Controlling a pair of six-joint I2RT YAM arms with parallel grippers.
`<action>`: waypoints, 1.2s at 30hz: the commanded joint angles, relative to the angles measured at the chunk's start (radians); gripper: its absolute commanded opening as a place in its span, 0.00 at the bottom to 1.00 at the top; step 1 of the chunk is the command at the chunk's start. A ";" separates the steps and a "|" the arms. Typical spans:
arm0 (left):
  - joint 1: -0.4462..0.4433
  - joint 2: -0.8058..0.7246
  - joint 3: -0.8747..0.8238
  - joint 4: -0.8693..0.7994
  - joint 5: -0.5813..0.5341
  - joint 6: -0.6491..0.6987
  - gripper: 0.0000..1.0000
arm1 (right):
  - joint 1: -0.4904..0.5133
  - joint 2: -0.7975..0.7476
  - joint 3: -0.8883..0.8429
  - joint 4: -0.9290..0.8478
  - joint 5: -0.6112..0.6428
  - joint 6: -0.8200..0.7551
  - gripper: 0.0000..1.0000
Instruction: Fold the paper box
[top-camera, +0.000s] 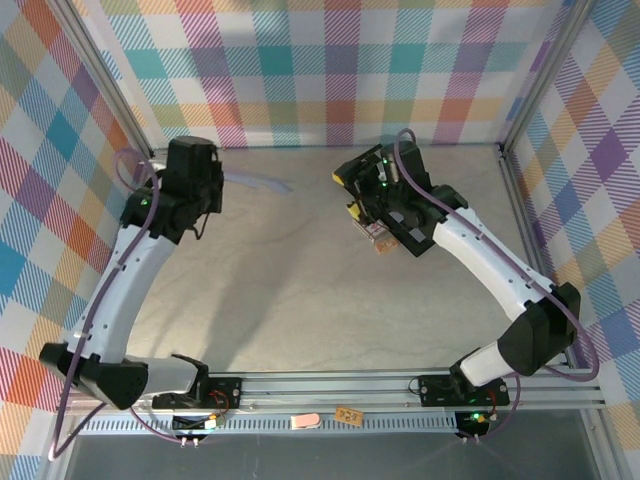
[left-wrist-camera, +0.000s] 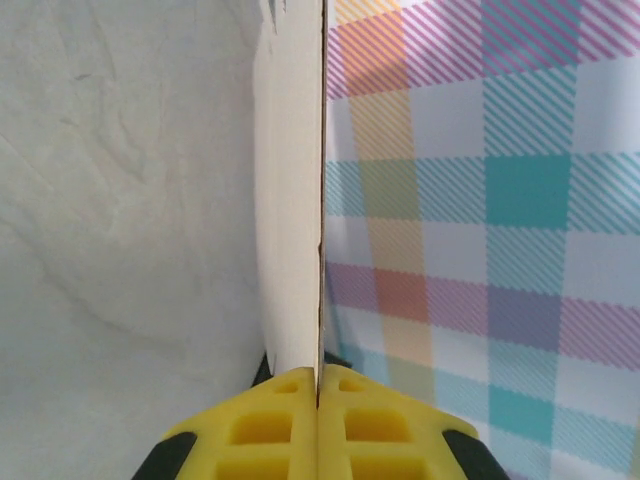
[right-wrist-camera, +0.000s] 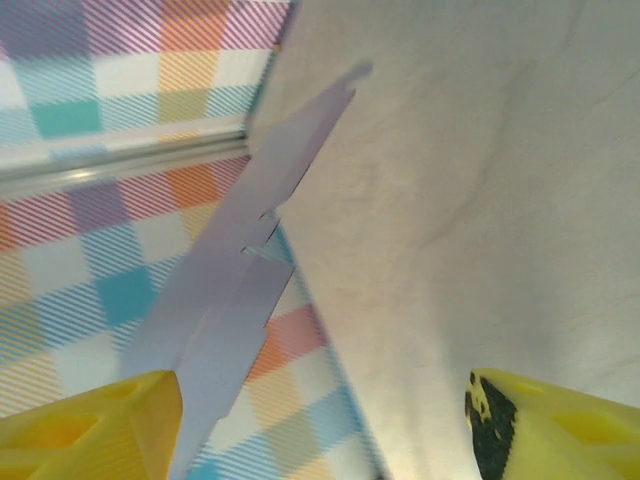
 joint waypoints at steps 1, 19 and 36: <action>-0.051 0.055 0.036 0.030 -0.154 -0.172 0.00 | 0.031 0.025 0.037 0.132 0.039 0.330 0.77; -0.159 0.071 -0.047 0.266 -0.164 -0.211 0.00 | 0.109 0.293 0.286 0.265 0.023 0.676 0.61; -0.110 -0.091 -0.036 0.384 0.034 0.817 0.66 | -0.104 0.211 0.340 0.106 -0.130 0.611 0.00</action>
